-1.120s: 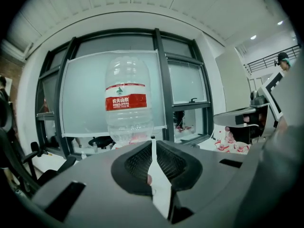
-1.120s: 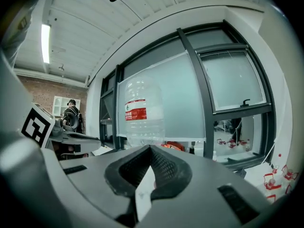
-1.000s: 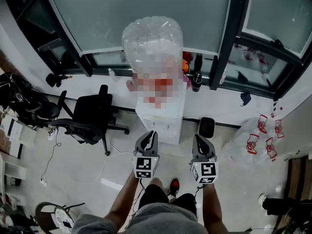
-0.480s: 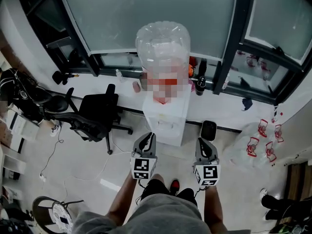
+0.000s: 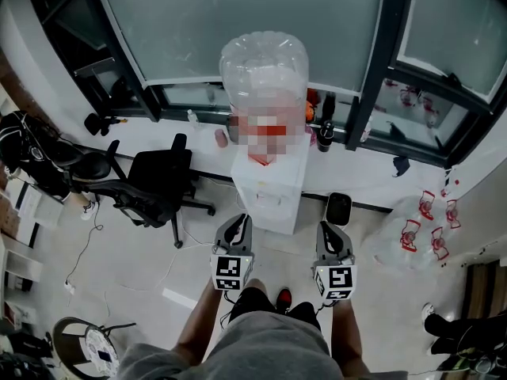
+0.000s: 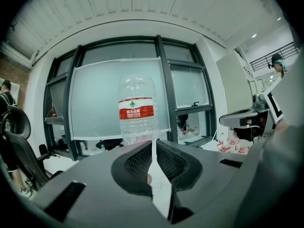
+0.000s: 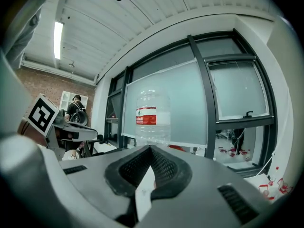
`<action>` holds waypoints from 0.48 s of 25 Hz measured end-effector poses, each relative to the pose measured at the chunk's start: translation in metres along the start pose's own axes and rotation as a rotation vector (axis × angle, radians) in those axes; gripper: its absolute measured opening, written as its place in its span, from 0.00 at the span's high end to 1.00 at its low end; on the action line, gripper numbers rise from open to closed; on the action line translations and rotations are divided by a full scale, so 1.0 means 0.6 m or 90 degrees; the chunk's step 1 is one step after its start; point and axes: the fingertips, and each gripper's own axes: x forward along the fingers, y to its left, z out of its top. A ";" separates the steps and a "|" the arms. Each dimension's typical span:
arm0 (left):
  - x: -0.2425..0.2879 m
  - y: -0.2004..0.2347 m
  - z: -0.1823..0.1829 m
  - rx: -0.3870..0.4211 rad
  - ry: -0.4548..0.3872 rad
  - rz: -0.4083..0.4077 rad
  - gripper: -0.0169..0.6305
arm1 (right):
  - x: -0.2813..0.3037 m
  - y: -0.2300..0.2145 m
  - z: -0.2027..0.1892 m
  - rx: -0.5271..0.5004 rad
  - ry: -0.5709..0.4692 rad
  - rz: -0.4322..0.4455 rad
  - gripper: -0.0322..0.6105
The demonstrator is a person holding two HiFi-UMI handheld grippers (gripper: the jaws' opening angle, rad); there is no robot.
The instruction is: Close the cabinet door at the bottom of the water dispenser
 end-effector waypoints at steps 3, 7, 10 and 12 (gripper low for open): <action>0.002 -0.001 -0.005 0.001 0.005 -0.002 0.90 | -0.001 -0.001 -0.004 0.000 0.003 -0.001 0.93; 0.002 0.000 -0.012 -0.003 0.005 0.001 0.90 | -0.002 -0.001 -0.006 -0.001 0.005 -0.002 0.93; 0.001 -0.004 -0.007 -0.004 0.002 -0.002 0.90 | -0.002 -0.002 -0.006 0.001 0.006 -0.002 0.93; 0.001 -0.005 -0.005 -0.005 0.001 -0.003 0.90 | -0.002 -0.002 -0.007 0.001 0.007 -0.001 0.93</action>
